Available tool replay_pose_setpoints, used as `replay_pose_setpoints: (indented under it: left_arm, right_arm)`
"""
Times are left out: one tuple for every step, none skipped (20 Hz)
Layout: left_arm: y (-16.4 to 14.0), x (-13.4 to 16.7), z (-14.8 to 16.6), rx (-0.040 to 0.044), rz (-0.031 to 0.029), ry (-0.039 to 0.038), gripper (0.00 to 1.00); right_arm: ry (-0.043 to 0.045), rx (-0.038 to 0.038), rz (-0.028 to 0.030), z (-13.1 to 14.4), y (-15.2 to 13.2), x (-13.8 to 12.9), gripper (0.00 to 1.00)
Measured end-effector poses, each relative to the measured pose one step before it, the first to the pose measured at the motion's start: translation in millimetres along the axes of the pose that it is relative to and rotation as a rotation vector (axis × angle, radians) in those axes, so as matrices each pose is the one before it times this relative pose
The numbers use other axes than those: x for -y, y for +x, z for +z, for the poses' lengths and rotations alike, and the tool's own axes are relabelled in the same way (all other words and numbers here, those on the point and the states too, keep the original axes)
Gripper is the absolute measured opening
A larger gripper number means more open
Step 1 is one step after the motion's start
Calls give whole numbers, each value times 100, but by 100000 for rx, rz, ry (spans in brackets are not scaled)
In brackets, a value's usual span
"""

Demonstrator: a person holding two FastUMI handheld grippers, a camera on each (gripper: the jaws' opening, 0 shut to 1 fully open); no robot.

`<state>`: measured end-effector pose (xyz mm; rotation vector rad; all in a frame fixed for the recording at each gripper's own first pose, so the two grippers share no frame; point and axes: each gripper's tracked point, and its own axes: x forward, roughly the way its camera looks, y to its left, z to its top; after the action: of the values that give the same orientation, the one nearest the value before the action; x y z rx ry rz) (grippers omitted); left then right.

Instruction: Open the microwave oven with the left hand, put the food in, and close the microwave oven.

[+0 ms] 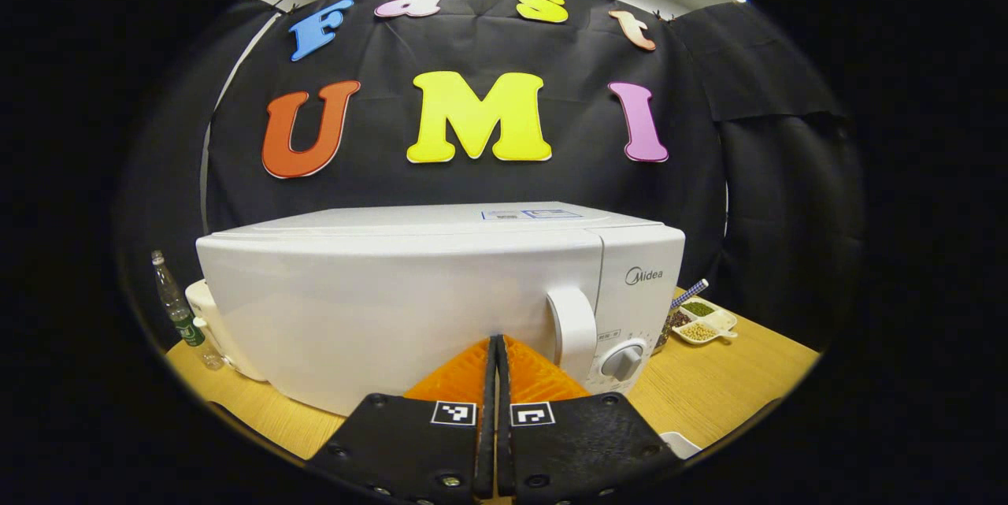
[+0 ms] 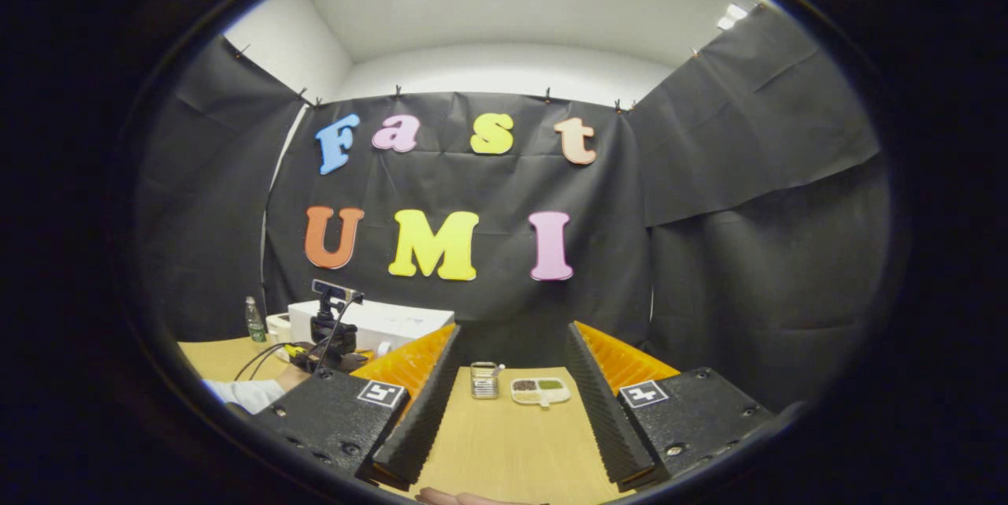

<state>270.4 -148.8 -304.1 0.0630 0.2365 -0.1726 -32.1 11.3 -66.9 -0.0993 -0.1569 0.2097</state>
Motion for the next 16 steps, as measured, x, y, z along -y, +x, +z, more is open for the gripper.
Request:
replay_pose_setpoints:
  left_arm:
    - [58,-65,85,-117,506,307,1]
    - [3,59,-69,-152,209,-353,1]
    - [22,-11,-78,-345,-161,-60,1]
    - [-1,-179,-243,-497,759,-596,1]
    - [-263,-342,-604,-2921,996,-1174,1]
    - [-541,339,-559,-2070,-1280,-2133,1]
    - [-616,52,70,128,-65,-579,1]
    - [-695,-367,82,666,862,672,1]
    - [-725,-44,35,155,-333,-55,1]
    - [-870,307,-262,-1135,-1525,-291,1]
    - [-1036,-177,-71,-366,226,-446,1]
    - [-961,-273,52,-165,84,-383,1]
    - [-1202,-86,-1,-441,-634,380,1]
    - [-1062,52,-43,-910,-1238,-392,0]
    - [-1206,-25,263,280,-1397,-937,18]
    - [-1224,-239,401,633,404,-1381,43]
  right_arm:
    - [-207,583,578,72,-141,-63,85]
    - [511,493,797,-118,-150,23,85]
    - [1230,-586,228,-474,-79,242,84]
    - [683,-1815,-520,-711,11,427,84]
    - [278,-1777,-1313,-605,28,609,84]
    - [213,-1240,-1476,-409,-8,559,78]
    - [187,-1106,-1527,-328,-98,465,84]
    - [882,-649,-1021,-275,-53,270,84]
    - [1015,-1024,-8,-298,-72,-156,85]
    - [1288,-579,873,-249,-151,-267,85]
    - [2120,347,1181,78,-83,-308,92]
    - [1752,-72,1830,-62,15,-500,85]
    - [935,-1261,1768,-644,-5,-378,84]
    - [658,-1351,913,-472,-31,-190,85]
    - [365,-473,554,54,-50,-153,85]
    - [-179,-239,-85,30,-70,-175,85]
